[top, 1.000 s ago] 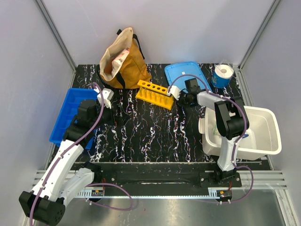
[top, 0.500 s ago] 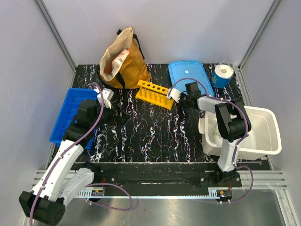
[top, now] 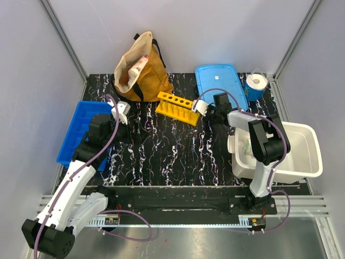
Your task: Organize the chemistry lab equipment
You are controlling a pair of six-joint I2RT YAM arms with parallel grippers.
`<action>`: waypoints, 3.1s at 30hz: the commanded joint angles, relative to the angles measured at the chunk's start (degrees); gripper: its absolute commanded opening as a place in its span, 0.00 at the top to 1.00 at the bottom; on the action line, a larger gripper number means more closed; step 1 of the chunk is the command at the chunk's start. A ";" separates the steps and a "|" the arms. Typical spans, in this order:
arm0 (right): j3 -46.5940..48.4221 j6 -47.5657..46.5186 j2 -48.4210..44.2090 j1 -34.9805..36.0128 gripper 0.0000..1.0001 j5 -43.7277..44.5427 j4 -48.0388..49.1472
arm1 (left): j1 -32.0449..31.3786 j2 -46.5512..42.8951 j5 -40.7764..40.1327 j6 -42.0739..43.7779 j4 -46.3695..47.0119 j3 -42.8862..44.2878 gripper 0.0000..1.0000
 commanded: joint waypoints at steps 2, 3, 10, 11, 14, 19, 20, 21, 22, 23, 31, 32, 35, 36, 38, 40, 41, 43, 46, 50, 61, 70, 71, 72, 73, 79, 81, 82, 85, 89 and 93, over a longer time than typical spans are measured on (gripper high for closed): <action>1.70 -1.50 -4.90 0.87 1.00 0.90 4.43 | -0.08 -1.08 -1.27 0.15 2.21 0.12 0.01; 1.79 -1.50 -5.08 0.88 1.00 0.99 4.43 | -0.08 -0.99 -1.80 0.06 2.12 0.21 0.01; 2.58 -1.68 -7.01 1.49 1.00 1.78 4.61 | -0.08 -0.38 -6.01 -1.08 0.80 0.39 0.01; 2.66 -1.77 -7.10 1.58 1.00 1.78 4.61 | -0.08 -0.55 -6.63 -1.17 0.80 0.21 0.01; 3.10 -1.94 -7.63 1.75 1.00 2.22 4.52 | -0.08 -1.26 -7.34 -1.17 0.89 -0.05 0.01; 3.46 -2.38 -9.03 2.11 1.00 2.92 4.17 | -0.08 -1.34 -6.38 -0.73 0.89 -0.32 0.01; 3.72 -2.38 -9.38 2.19 1.00 3.10 4.08 | -0.08 -1.52 -6.11 -0.73 1.15 -0.49 0.01; 3.81 -2.47 -9.65 2.28 1.00 3.19 4.08 | -0.08 -1.52 -6.46 -1.08 1.33 -0.58 0.01; 3.89 -2.64 -9.82 2.37 1.00 3.28 4.00 | 0.01 -1.61 -6.98 -1.25 1.33 -0.58 0.01; 4.07 -2.73 -10.26 2.46 1.00 3.45 3.82 | -0.08 -1.78 -7.33 -1.26 1.33 -0.41 0.01; 6.44 -2.56 -13.78 4.65 1.00 4.42 0.40 | -0.08 -2.84 -3.57 -4.68 3.08 0.21 0.01; 6.53 -2.64 -14.65 5.35 1.00 4.51 0.13 | -0.08 -2.93 -2.34 -5.47 3.70 0.21 0.01; 5.83 -2.73 -17.37 7.98 1.00 4.94 -0.22 | -0.08 -2.14 0.48 -7.14 5.72 1.34 0.01; 5.48 -2.65 -18.34 8.95 1.00 5.21 -0.22 | -0.08 -1.00 1.79 -7.14 6.07 2.48 0.01; 4.69 -2.03 -20.80 11.58 1.00 5.65 -0.57 | -0.08 1.72 3.55 -6.53 5.64 5.73 0.01; 3.11 -1.33 -23.70 14.48 1.00 5.74 -0.58 | 0.09 4.79 3.91 -5.92 4.50 11.08 0.02; 1.97 -0.98 -25.37 16.15 1.00 5.56 -0.05 | 0.10 6.46 3.82 -6.00 4.32 13.19 0.04; -0.66 -0.80 -28.79 20.62 1.00 5.74 0.30 | 0.27 8.84 4.70 -6.44 5.02 16.98 0.05; -4.35 0.16 -32.84 26.87 1.00 6.61 1.87 | 0.71 12.27 5.58 -8.28 7.13 21.55 0.07; -9.45 1.75 -37.94 33.91 1.00 7.84 5.66 | 1.24 14.74 5.14 -9.69 9.58 25.16 0.08; -22.64 0.35 -48.75 43.67 1.00 5.82 9.80 | 10.27 13.33 9.35 -9.78 7.76 27.71 0.08; -27.83 -4.75 -54.56 46.14 1.00 2.14 8.31 | 17.23 16.31 23.40 -6.71 -1.12 34.03 0.06; -28.18 -5.19 -54.82 46.23 1.00 1.61 7.61 | 18.45 17.19 24.90 -6.70 -2.09 35.09 0.06; -28.27 -5.72 -55.00 46.31 1.00 0.82 6.99 | 18.90 18.33 26.66 -6.53 -2.97 36.32 0.07; -28.36 -5.90 -55.18 46.49 1.00 0.38 6.55 | 19.51 19.21 27.98 -6.44 -3.85 37.46 0.09; -28.09 -6.34 -55.53 47.19 1.00 -1.29 3.99 | 21.45 21.94 35.99 -8.99 -2.10 39.93 0.15; -28.45 -6.34 -55.53 47.28 1.00 -1.29 4.26 | 21.45 22.47 38.00 -9.86 -0.96 39.32 0.17; -28.62 -6.25 -55.53 47.19 1.00 -1.21 4.26 | 21.45 22.73 38.80 -10.48 -0.08 38.71 0.18; -28.62 -5.99 -55.18 47.19 1.00 -1.03 4.26 | 21.37 23.35 40.91 -11.01 0.89 36.86 0.27; -28.80 -5.99 -54.65 47.19 1.00 -0.33 5.05 | 21.37 23.27 43.28 -11.36 2.99 33.88 0.36; -29.33 -5.64 -53.42 47.11 1.00 0.29 6.54 | 21.10 22.47 43.90 -11.36 5.28 31.41 0.60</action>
